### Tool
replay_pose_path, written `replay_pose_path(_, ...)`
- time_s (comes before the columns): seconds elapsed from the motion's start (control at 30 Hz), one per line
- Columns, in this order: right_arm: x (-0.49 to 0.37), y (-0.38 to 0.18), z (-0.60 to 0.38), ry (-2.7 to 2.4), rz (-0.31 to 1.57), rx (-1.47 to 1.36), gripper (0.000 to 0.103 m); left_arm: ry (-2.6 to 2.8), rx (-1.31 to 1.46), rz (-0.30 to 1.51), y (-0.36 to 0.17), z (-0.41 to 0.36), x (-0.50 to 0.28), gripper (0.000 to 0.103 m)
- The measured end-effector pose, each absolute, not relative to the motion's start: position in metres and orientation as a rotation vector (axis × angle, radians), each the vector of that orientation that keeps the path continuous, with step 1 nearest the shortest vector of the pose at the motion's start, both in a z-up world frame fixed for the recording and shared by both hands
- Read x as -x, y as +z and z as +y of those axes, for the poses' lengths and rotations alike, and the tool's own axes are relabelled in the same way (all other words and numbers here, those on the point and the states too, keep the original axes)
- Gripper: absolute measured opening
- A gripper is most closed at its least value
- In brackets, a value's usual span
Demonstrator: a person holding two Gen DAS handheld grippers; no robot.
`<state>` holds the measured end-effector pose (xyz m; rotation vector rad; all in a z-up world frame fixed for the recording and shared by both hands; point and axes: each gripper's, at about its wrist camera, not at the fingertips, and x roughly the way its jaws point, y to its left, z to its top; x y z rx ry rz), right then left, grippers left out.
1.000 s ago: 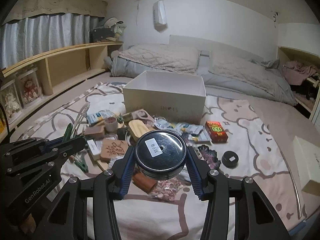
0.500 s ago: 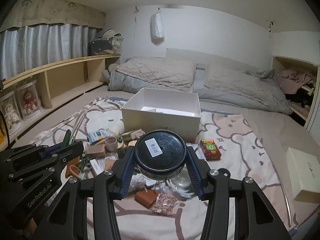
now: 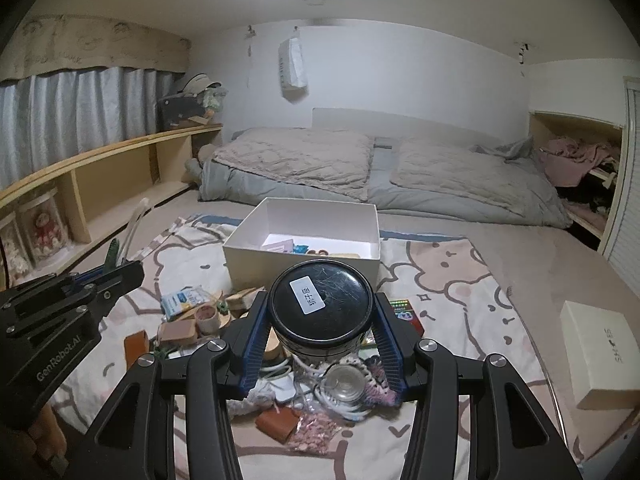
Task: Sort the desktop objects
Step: 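Lift the clothespin with the left gripper while the right gripper lifts the black tin, then carry the clothespin and black tin over the white box with both grippers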
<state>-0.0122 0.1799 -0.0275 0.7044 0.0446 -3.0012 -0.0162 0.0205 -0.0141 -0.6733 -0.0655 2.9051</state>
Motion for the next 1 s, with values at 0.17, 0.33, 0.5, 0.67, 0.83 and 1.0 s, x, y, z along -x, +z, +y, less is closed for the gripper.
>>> replay_pose_path(0.17,0.024,-0.013,0.187,-3.009,0.031,-0.701,0.051,2.909,0.656,-0.042,-0.001,0.023,0.028,0.010)
replay_pose_path(0.33,0.037,0.004,0.191,-3.004,0.030,-0.684,0.051,2.920,0.631,-0.037,0.017,0.022,0.043,0.010)
replay_pose_path(0.5,0.050,0.019,0.194,-2.986,-0.005,-0.674,0.051,2.927,0.620,-0.038,0.033,0.022,0.061,0.010)
replay_pose_path(0.67,0.068,0.032,0.196,-2.966,-0.009,-0.663,0.051,2.936,0.623,-0.022,0.041,0.023,0.080,0.010)
replay_pose_path(0.83,0.089,0.039,0.191,-2.946,0.004,-0.659,0.051,2.936,0.650,-0.016,0.043,0.023,0.107,0.010)
replay_pose_path(1.0,0.115,0.038,0.189,-2.923,0.001,-0.678,0.051,2.934,0.707,-0.028,0.038,0.023,0.136,0.010)
